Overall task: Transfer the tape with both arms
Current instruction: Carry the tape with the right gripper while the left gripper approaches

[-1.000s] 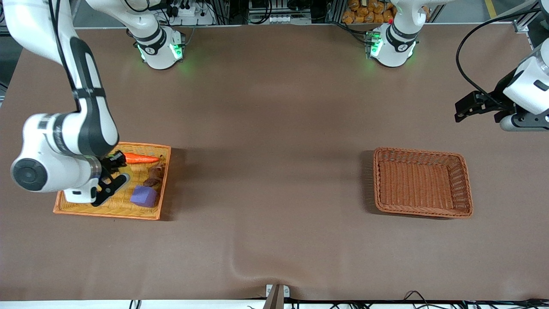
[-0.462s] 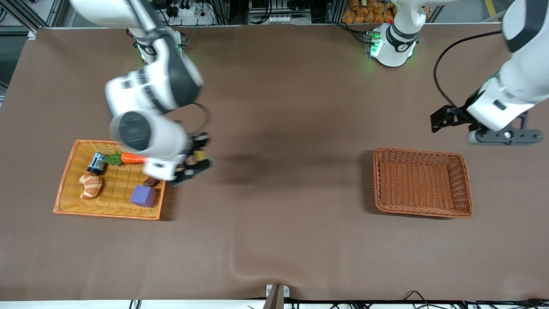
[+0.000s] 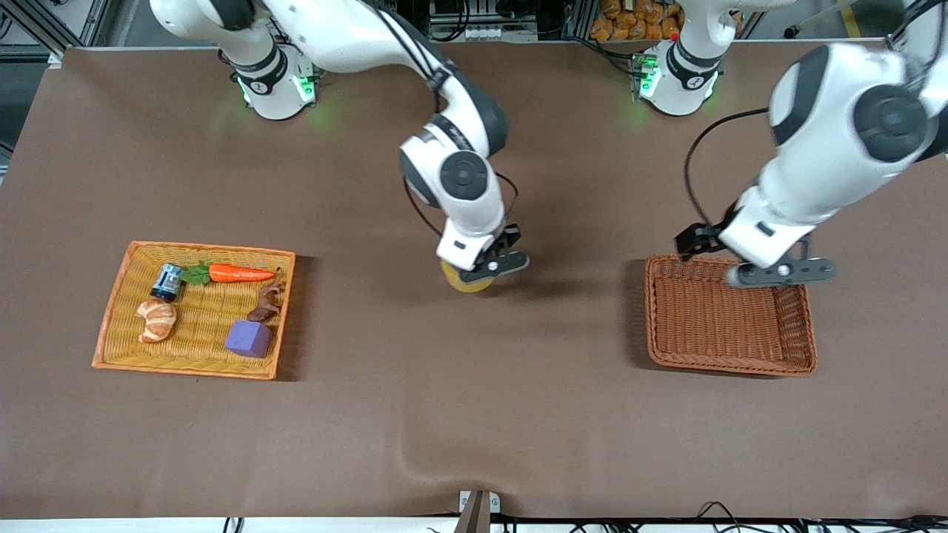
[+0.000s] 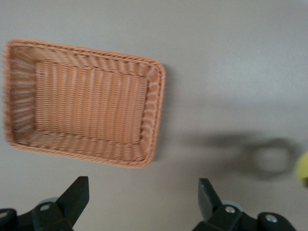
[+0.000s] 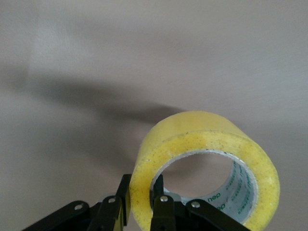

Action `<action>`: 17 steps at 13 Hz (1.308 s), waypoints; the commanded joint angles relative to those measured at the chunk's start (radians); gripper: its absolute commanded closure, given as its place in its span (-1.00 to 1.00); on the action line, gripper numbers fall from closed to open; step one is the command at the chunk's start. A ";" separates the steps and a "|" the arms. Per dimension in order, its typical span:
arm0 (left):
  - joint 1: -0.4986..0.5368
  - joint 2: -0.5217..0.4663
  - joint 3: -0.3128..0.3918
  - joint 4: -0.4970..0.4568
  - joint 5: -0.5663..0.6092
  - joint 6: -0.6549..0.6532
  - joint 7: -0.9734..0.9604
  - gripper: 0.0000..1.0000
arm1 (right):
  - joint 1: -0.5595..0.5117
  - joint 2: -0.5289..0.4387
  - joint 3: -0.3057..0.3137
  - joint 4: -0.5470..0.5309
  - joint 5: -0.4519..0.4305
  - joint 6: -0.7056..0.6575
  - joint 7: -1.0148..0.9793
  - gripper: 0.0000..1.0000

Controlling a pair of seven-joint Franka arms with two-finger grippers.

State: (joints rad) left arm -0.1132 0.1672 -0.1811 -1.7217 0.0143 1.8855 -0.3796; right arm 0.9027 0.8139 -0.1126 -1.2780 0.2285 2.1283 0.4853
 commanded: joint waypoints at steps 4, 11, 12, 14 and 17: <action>-0.020 0.067 -0.003 -0.045 0.001 0.080 -0.036 -1.00 | -0.013 0.047 -0.019 0.175 0.019 -0.095 0.078 -1.00; -0.195 0.224 -0.021 0.042 -0.002 0.126 -0.168 -1.00 | -0.309 -0.566 -0.076 -0.179 -0.076 -0.416 -0.297 -1.00; -0.242 0.263 -0.021 0.069 -0.001 0.132 -0.191 -1.00 | -0.349 -0.612 -0.076 -0.187 -0.131 -0.470 -0.307 -1.00; -0.319 0.339 -0.015 0.096 -0.001 0.184 -0.270 -1.00 | -0.425 -0.689 -0.073 -0.182 -0.190 -0.563 -0.387 -1.00; -0.371 0.429 -0.014 0.096 0.007 0.332 -0.350 -1.00 | -0.644 -0.806 -0.065 -0.231 -0.172 -0.582 -0.515 -1.00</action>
State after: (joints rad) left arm -0.4632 0.5285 -0.2063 -1.6659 0.0144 2.1645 -0.6994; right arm 0.3960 0.1021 -0.2071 -1.4168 0.0530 1.5337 0.0563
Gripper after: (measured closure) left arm 0.000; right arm 0.000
